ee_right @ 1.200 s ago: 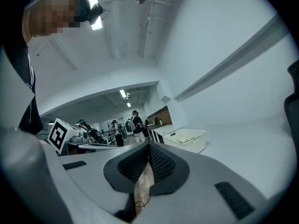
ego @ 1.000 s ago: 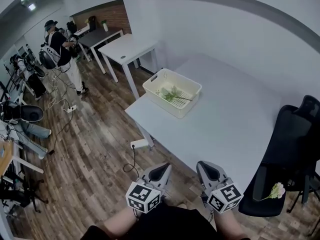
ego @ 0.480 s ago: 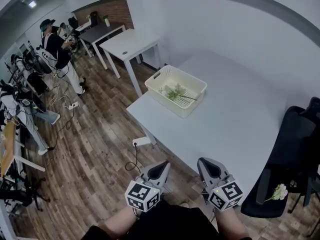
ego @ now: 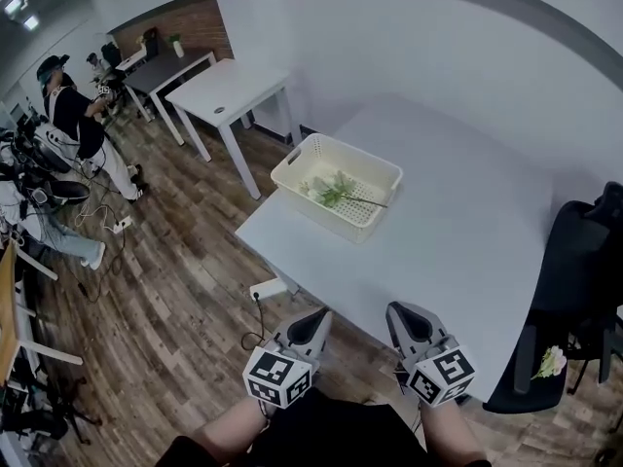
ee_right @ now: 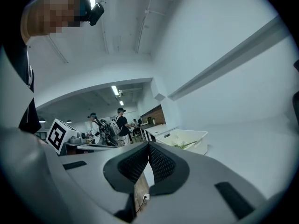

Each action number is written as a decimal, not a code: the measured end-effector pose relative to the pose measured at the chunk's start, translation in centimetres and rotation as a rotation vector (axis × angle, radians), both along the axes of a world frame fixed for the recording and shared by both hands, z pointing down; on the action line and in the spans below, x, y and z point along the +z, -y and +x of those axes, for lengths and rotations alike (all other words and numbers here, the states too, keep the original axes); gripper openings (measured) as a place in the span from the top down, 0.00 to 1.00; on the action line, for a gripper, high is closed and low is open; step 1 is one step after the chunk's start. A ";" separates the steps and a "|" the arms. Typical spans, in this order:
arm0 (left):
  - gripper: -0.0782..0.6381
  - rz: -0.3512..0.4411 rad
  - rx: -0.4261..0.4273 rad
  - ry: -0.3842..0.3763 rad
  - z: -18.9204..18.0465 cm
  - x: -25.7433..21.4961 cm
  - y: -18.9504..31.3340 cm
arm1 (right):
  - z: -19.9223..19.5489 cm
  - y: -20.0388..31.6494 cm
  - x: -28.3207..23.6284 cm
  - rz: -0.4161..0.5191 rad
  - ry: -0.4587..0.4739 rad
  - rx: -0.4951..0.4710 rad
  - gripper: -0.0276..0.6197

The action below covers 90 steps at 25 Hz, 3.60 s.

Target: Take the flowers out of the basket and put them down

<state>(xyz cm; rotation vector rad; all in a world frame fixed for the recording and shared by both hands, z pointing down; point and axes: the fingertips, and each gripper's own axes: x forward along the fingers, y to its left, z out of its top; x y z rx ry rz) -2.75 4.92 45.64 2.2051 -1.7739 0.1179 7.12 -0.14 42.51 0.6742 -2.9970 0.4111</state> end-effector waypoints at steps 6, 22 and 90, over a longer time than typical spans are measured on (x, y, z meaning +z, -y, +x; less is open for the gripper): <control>0.88 -0.004 0.077 -0.016 -5.8 -0.9 3.5 | -5.7 2.4 -0.6 -0.010 -0.020 0.068 0.93; 0.88 -0.007 0.296 -0.042 -15.8 -0.7 11.4 | -15.8 8.0 -0.4 -0.008 -0.083 0.279 0.93; 0.88 -0.172 0.217 -0.003 -14.3 7.9 23.3 | -22.2 31.1 24.2 0.259 -1.501 -0.541 0.83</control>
